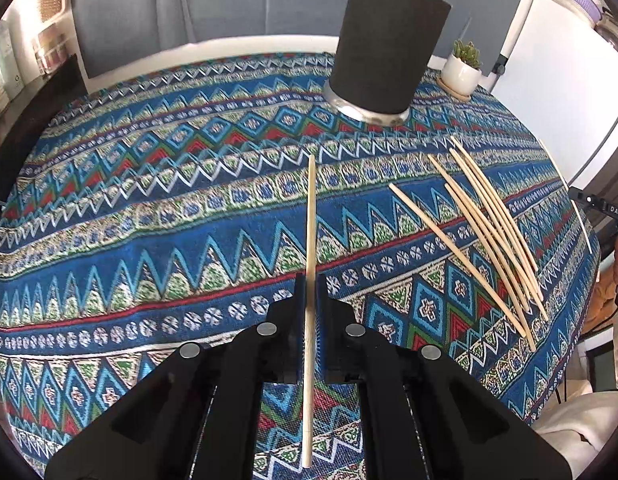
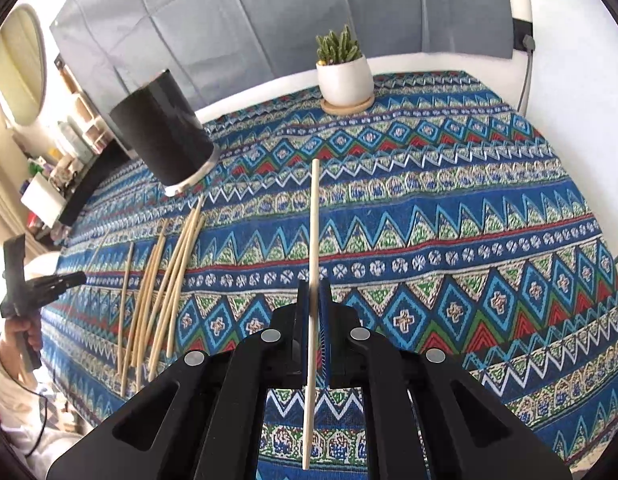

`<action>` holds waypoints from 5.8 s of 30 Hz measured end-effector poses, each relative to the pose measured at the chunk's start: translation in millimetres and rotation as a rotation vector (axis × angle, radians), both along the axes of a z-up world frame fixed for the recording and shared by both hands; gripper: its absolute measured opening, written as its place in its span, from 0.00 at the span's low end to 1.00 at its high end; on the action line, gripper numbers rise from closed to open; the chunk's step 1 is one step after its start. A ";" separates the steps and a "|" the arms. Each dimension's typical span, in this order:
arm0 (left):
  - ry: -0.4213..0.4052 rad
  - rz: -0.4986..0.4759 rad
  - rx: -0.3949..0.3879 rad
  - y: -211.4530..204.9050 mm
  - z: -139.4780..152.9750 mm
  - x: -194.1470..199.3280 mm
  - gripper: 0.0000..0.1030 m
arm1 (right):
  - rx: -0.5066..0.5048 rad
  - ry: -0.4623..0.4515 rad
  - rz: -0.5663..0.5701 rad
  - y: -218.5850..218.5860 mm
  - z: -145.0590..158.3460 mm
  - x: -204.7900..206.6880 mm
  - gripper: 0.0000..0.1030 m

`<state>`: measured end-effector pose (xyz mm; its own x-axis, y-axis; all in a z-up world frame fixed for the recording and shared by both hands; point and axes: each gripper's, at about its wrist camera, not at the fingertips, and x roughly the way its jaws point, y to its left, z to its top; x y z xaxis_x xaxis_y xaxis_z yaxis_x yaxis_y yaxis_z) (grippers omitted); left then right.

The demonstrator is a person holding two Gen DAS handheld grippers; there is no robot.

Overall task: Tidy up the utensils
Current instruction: 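Lift the left tool's chopstick into the black holder while the right tool inserts its own, then open both tools and withdraw them from the holder toward the chopstick pile, then grasp a chopstick with the right tool while the left tool grasps another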

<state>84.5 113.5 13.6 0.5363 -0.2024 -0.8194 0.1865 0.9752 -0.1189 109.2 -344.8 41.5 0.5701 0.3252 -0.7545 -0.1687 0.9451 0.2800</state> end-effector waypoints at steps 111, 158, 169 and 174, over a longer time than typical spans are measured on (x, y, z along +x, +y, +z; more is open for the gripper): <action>-0.666 0.369 -0.259 -27.6 139.8 186.9 0.94 | 0.456 -0.588 0.045 146.8 96.0 209.9 0.90; -0.047 0.201 -0.022 -86.9 2.3 73.5 0.94 | -0.167 0.111 0.192 146.3 -54.9 102.3 0.92; 0.018 0.123 0.057 -99.0 -16.5 71.4 0.94 | -0.291 0.101 0.196 150.7 -59.7 87.5 0.92; 0.030 0.106 0.138 -102.9 -23.3 69.3 0.94 | -0.327 0.092 0.206 152.8 -59.1 83.0 0.92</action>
<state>153.7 10.6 -9.7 0.5233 -0.0307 -0.8516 0.0803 0.9967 0.0135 192.2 -192.1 -17.6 0.4432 0.1599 -0.8821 -0.3518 0.9360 -0.0071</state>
